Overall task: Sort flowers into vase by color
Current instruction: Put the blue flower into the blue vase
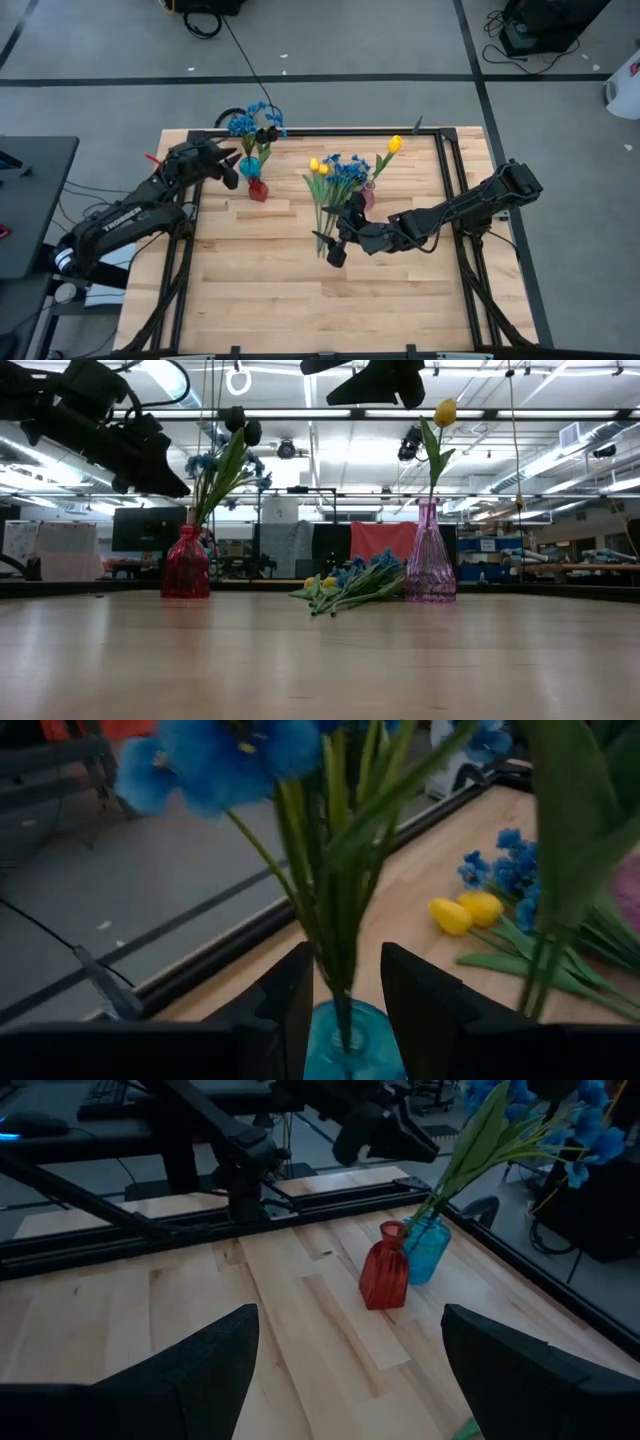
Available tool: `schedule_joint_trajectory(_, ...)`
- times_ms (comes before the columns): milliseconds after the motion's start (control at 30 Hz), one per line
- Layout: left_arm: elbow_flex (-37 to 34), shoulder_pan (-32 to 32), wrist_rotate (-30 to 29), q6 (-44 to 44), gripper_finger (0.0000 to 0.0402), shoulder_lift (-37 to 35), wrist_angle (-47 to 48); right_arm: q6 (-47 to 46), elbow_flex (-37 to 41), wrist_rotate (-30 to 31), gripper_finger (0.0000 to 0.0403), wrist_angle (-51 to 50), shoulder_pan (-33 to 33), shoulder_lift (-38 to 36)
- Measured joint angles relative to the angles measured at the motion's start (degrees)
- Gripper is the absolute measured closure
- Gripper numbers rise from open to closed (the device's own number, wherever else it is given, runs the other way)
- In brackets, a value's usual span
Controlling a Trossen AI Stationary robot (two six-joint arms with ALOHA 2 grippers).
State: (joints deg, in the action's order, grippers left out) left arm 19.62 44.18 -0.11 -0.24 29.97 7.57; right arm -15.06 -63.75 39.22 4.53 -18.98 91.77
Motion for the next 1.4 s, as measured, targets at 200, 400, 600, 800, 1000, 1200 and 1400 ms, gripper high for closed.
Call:
schedule_joint_trajectory(200, 0.0, -4.64, -5.43, -0.32, 0.0277, -3.8, -0.21, -0.21, 0.0, 0.21, 0.008, -0.4, -1.31, 0.0)
schedule_joint_trajectory(400, 0.0, -8.76, -9.03, -2.03, 0.0277, -6.84, 1.8, -0.23, 0.0, 1.73, 0.008, -0.77, -2.05, 0.0)
schedule_joint_trajectory(600, 0.0, -13.07, -11.88, -4.19, 0.0277, -7.64, 4.76, -0.41, 0.0, 1.9, 0.008, -1.38, -1.99, 0.0)
schedule_joint_trajectory(800, 0.0, -18.6, -12.34, -6.08, 0.0277, -7.62, 4.7, -0.43, 0.0, 1.74, 0.0081, -2.01, -2.01, 0.0)
schedule_joint_trajectory(1000, 0.74, -23.02, -15.05, -7.73, 0.0277, -7.58, 7.81, -0.46, 0.0, 1.68, 0.0092, -2.15, -2.0, 0.0)
schedule_joint_trajectory(1200, 5.04, -27.56, -14.86, -9.74, 0.0277, -7.53, 16.76, -0.43, 0.0, 1.66, 0.0104, -2.18, -2.01, 0.0)
schedule_joint_trajectory(1400, 6.23, -32.29, -14.09, -12.22, 0.0277, -7.53, 18.65, -0.38, 0.0, 1.66, 0.0109, -2.16, -2.01, 0.0)
